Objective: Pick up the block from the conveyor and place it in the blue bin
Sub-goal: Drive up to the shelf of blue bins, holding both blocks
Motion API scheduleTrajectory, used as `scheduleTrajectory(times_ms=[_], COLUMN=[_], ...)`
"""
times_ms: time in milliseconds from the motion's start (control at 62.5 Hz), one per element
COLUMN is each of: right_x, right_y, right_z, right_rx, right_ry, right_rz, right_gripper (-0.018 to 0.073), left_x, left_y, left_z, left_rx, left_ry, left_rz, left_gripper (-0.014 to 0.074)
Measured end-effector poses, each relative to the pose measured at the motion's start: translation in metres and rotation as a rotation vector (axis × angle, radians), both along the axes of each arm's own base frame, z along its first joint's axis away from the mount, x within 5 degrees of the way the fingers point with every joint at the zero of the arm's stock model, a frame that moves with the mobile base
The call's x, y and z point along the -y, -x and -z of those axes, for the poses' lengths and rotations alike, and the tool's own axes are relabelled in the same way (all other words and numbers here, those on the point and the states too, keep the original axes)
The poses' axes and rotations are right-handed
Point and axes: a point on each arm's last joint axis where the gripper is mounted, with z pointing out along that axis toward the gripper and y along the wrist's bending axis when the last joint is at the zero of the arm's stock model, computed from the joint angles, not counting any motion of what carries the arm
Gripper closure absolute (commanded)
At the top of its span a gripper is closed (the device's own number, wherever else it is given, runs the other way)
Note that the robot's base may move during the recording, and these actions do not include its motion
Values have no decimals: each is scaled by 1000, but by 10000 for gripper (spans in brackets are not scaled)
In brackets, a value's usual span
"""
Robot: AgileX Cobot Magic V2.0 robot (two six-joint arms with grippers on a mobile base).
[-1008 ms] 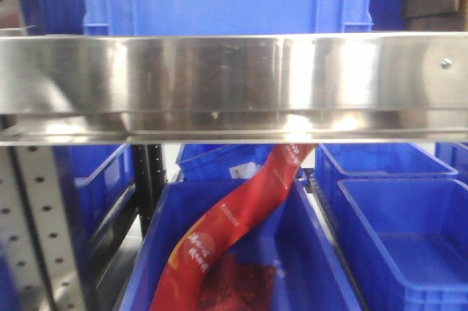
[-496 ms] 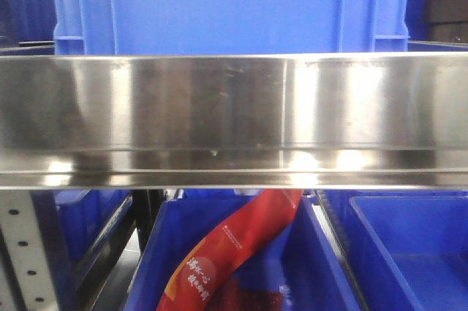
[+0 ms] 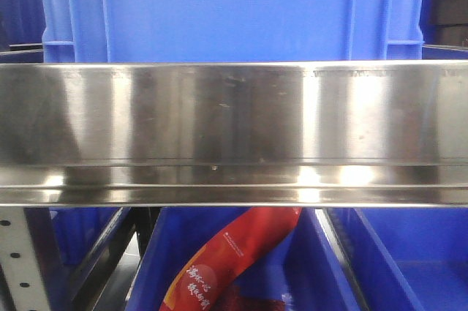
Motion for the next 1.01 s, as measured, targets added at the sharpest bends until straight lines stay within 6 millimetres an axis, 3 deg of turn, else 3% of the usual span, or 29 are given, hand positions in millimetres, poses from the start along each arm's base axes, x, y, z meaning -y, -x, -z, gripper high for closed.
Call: scheduleTrajectory(times_ms=[448,576,672,752,816,1008], right_x=[0,0,0,-1,-4,-25], right_y=[1,3,-2,-13,-34,-82], right_z=[-2,-29,-53,-70,-87,-105], right_rx=[10,60,83,78,48,-30], right_ry=[4,17,19,21,26,37], right_rz=[1,2,3,3,-13,-123], right_gripper=[715,715,715,715,715,715], left_x=[2,3,5,8,17,49], left_y=[-1,-6,-14,-27,-50,-102], left_z=[-2,-22,-51,-70,-94,-109], left_rx=[3,-12,-3,-24,-57,-143], left_ry=[96,102,60,4,-37,-72], left_rz=[33,43,55,78,134,280], left_gripper=[708,708,708,708,708,708])
